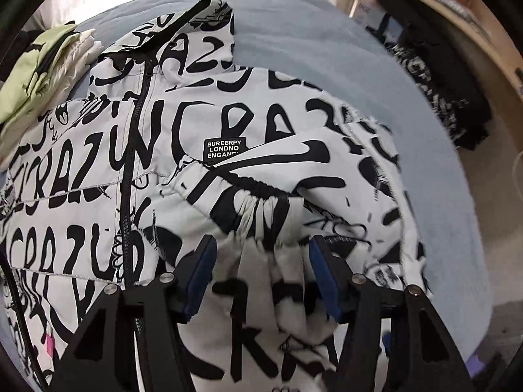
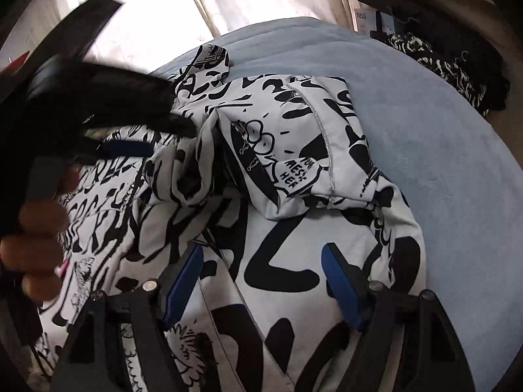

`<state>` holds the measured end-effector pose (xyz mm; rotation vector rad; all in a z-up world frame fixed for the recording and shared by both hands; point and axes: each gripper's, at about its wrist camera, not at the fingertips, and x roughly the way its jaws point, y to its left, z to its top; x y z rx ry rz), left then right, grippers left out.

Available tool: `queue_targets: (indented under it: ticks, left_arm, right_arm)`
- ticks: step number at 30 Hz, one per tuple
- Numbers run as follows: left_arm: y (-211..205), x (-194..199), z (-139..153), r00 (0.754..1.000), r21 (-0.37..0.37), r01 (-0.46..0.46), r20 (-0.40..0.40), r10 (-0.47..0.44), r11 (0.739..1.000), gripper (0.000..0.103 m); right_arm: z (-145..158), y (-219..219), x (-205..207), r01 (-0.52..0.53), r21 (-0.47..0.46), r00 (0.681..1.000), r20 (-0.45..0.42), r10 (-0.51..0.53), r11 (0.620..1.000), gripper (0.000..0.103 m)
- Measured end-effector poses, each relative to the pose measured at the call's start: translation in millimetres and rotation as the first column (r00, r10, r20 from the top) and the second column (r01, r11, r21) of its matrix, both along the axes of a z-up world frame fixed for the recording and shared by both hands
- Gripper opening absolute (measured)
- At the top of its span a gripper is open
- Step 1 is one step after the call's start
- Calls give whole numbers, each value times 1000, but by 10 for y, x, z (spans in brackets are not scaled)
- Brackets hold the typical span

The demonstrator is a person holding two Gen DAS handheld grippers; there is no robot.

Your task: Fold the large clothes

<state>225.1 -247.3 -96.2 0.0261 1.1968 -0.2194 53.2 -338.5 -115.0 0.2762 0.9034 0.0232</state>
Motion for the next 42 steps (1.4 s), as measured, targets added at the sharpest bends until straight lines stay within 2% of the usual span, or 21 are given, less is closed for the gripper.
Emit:
queue_targets:
  ticks: [2,5,7,8,9,11,13,14,16,18,20,21,23,24,25,26,27,30,35,38,42]
  left_arm:
    - [-49,51,-68,1000,38,-11,1,11,999,64]
    - [-63,127,-181,999,103,-36,-12,37,994,64]
    - [7,150,-189,999,63,-29,-14,30,998,41]
    - [31,150,-162,1000,65,-14,-1,14,998,23]
    - [51,142,-120,1000,72,1,18,-3,997,13]
    - [114,97,112,991,77,54,119,-63,996,12]
    - [208,14,387,960,96,79,261,-102,992,11]
    - [283,-41,530,936,93,91,332,-117,992,11]
    - [474,-117,700,902,74,88,417,-111,993,11]
    - [745,-147,712,890,35,47,452,-57,998,12]
    - [1073,-162,559,901,-11,-14,434,17,1000,12]
    - [1257,-165,408,915,-34,-48,399,58,998,13]
    - [1528,-135,60,954,-60,-92,279,105,994,18]
    - [1687,-129,-147,973,-87,-112,190,127,990,23]
    - [1833,-143,-292,980,-120,-135,128,150,984,27]
    - [2000,-163,-403,981,-171,-163,81,179,972,35]
    - [2128,-190,-452,979,-226,-180,57,198,957,43]
    - [2345,-156,-435,975,-328,-197,30,219,924,54]
    - [2347,30,-382,985,-350,-152,25,172,924,62]
    - [2253,195,-429,992,-292,-114,13,123,949,65]
    - [2188,438,-535,993,-245,-115,-14,115,963,65]
  right_arm:
    - [-27,31,2,-4,-20,1000,1,4,1000,75]
    - [-67,56,14,-8,-35,1000,-4,8,999,75]
    - [-77,49,15,-8,-31,1000,-4,8,999,75]
    - [-80,38,11,-7,-25,1000,-2,7,1000,75]
    - [-82,28,6,-6,-20,1000,1,6,1000,75]
    - [-90,23,4,-5,-13,1000,5,5,1000,75]
    - [-98,29,8,-4,-12,1000,5,4,1000,75]
    - [-100,29,10,-4,-14,1000,5,4,1000,75]
    - [-94,32,11,-4,-19,1000,6,4,1000,75]
    - [-89,35,6,-3,-21,1000,8,3,1000,75]
    - [-81,50,0,-1,-24,1000,6,1,1000,75]
    - [-75,55,-3,0,-27,1000,4,0,1000,75]
    - [-46,65,-8,0,-32,1000,-5,0,999,75]
    - [-34,65,-10,-2,-31,1000,-11,2,1000,75]
    - [-7,63,-17,-9,-25,1000,-19,8,1000,75]
    - [16,60,-23,-15,-20,1000,-23,15,1000,75]
    - [43,57,-29,-22,-15,999,-26,21,1000,75]
    - [169,50,-50,-50,-7,999,-19,50,999,75]
    - [442,-86,70,-58,2,998,12,58,998,75]
    - [557,-300,266,-21,46,1000,17,20,999,75]
    - [543,-690,737,44,110,999,-14,-43,993,75]
